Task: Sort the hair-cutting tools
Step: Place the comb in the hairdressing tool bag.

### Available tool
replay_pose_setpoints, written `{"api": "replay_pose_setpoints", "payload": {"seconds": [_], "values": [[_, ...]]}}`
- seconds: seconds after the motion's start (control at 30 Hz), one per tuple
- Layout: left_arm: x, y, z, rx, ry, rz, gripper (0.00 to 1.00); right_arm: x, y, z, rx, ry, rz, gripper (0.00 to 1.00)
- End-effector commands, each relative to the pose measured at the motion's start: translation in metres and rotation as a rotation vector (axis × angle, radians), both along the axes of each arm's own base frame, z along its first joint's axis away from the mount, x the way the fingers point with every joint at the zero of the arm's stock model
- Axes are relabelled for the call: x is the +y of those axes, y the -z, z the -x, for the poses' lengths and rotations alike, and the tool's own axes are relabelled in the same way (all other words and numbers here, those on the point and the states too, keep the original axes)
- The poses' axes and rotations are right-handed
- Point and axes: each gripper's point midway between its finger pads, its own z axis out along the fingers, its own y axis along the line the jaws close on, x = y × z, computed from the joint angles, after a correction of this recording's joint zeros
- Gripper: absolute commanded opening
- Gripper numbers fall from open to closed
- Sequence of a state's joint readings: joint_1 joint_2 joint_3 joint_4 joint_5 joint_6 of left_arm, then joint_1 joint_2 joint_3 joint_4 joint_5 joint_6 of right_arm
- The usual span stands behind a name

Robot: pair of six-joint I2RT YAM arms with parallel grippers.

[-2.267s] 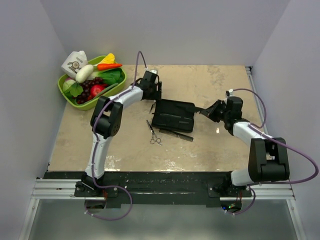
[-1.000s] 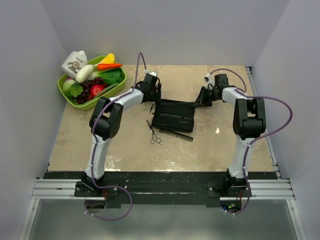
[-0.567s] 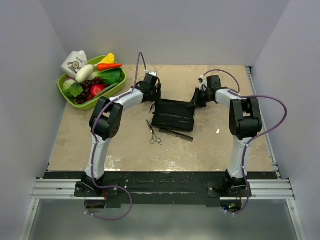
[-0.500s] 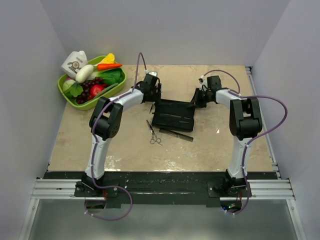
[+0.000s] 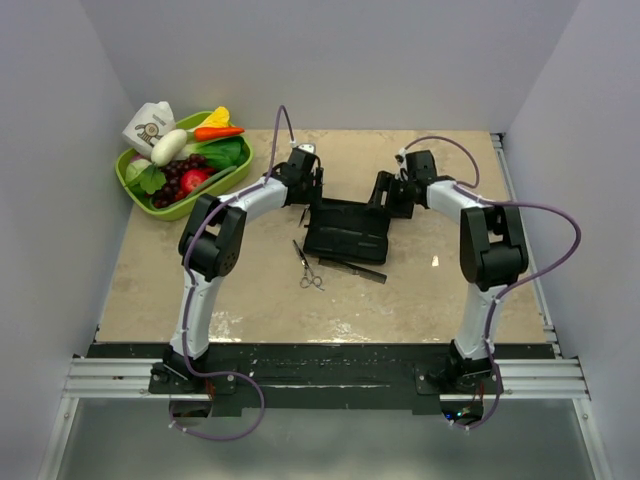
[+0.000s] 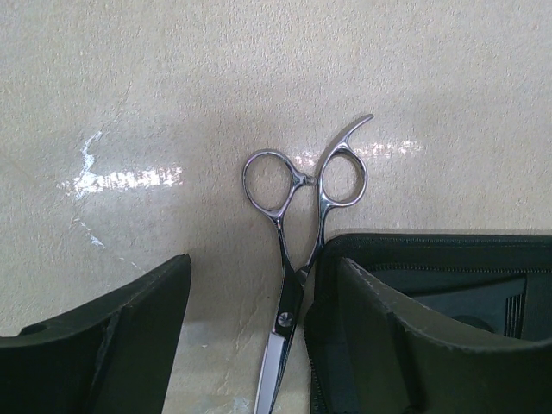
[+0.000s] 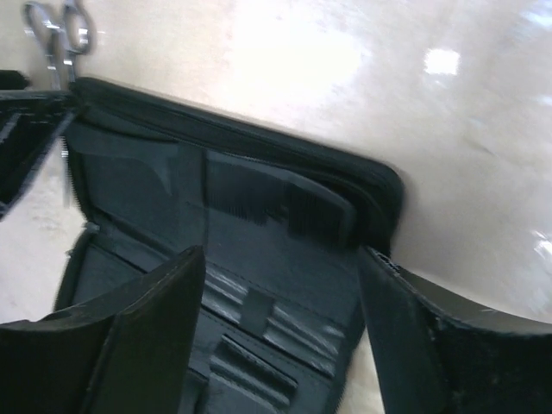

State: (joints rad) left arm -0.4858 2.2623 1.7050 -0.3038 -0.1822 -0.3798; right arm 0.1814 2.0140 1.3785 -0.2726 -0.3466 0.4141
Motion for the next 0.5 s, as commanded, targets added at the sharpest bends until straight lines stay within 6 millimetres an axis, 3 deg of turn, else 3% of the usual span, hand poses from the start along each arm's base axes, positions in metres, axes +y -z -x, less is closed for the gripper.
{"api": "replay_pose_setpoints", "payload": {"seconds": [0.0, 0.03, 0.13, 0.17, 0.23, 0.27, 0.33, 0.43, 0.47], "values": [[0.01, 0.035, 0.054, 0.194, 0.074, -0.108, 0.73, -0.027, -0.029, 0.012, -0.036, 0.055, 0.111, 0.76], [0.01, 0.035, 0.054, 0.194, 0.073, -0.112, 0.73, -0.03, -0.045, 0.013, -0.067, 0.061, 0.116, 0.76], [0.012, 0.03, 0.052, 0.184, 0.068, -0.115, 0.73, -0.038, -0.061, 0.025, -0.08, 0.078, 0.147, 0.78], [0.011, 0.028, 0.052, 0.182, 0.07, -0.114, 0.73, -0.04, -0.075, 0.029, -0.107, 0.079, 0.152, 0.78], [0.008, 0.021, 0.049, 0.17, 0.073, -0.106, 0.73, -0.038, -0.08, 0.044, -0.092, 0.056, 0.145, 0.78], [0.005, 0.013, 0.046, 0.156, 0.076, -0.093, 0.73, -0.034, -0.09, 0.051, -0.106, 0.035, 0.134, 0.78], [0.002, 0.003, 0.044, 0.146, 0.079, -0.078, 0.73, -0.024, -0.088, 0.072, -0.077, -0.021, 0.142, 0.78], [-0.002, -0.026, 0.041, 0.113, 0.077, -0.049, 0.75, -0.007, -0.095, 0.104, -0.075, -0.106, 0.173, 0.78], [-0.004, -0.045, 0.038, 0.084, 0.075, -0.034, 0.76, -0.005, -0.097, 0.11, -0.077, -0.121, 0.179, 0.78]]}}
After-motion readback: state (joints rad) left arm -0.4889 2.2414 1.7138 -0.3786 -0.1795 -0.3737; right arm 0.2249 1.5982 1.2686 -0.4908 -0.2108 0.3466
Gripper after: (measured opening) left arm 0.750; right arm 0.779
